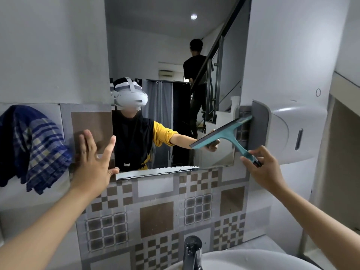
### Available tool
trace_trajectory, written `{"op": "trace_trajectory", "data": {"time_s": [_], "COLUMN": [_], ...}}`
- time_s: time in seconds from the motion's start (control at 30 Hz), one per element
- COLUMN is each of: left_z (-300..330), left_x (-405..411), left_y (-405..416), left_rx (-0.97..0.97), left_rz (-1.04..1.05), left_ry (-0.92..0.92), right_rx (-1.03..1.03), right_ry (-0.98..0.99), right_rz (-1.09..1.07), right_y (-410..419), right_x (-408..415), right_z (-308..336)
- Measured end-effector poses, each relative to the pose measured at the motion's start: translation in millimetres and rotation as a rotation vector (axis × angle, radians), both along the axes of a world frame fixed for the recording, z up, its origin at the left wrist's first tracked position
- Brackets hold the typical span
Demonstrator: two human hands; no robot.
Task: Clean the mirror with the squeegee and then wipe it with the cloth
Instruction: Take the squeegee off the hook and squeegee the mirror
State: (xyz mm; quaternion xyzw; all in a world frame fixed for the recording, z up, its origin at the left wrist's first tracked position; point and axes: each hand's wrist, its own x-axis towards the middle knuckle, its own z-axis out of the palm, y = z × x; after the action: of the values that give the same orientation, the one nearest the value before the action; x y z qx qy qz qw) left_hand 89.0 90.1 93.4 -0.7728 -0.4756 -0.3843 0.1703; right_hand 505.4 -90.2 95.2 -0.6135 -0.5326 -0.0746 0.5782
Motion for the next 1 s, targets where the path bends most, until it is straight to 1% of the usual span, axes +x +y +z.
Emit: {"op": "trace_trajectory", "data": {"time_s": [0.07,0.17,0.33,0.47,0.67,0.73,0.83,0.9,1.0], "left_z": [0.2,-0.3,-0.7,-0.5,1.4,3.0,2.9,0.9,-3.5], "left_x": [0.3,0.4,0.4,0.4,0.3,-0.1,-3.7,-6.6,-9.2], "left_y": [0.0,0.8,-0.3,-2.1,-7.2,-10.4,-11.5,-10.1,-7.1], "left_rx": [0.004,0.006,0.004,0.006,0.021,0.032,0.044,0.07,0.083], "left_rz": [-0.002,-0.003,-0.012,-0.025,0.008,0.026,0.032,0.005,-0.026], "left_ry": [0.001,0.003,-0.01,-0.007,0.047,0.069,0.102,0.098,0.085], "right_rx": [0.007,0.027,0.077,0.117,0.155,0.168,0.165,0.158,0.142], "right_ry": [0.034,0.136,0.386,0.587,0.889,0.963,1.015,1.031,0.955], "right_rz": [0.014,0.036,0.099,0.111,0.163,0.171,0.136,0.153,0.181], "right_y": [1.8,5.9,14.2,22.4,39.0,44.9,51.0,51.0,52.8], "right_x": [-9.1,-23.0,-48.5,-82.8,-150.1,-172.5,-200.2,-216.8,-238.8], "right_z": [-2.9,-8.9,-22.0,-26.5,-21.0,-16.9,-11.8,-8.7,-13.6]}}
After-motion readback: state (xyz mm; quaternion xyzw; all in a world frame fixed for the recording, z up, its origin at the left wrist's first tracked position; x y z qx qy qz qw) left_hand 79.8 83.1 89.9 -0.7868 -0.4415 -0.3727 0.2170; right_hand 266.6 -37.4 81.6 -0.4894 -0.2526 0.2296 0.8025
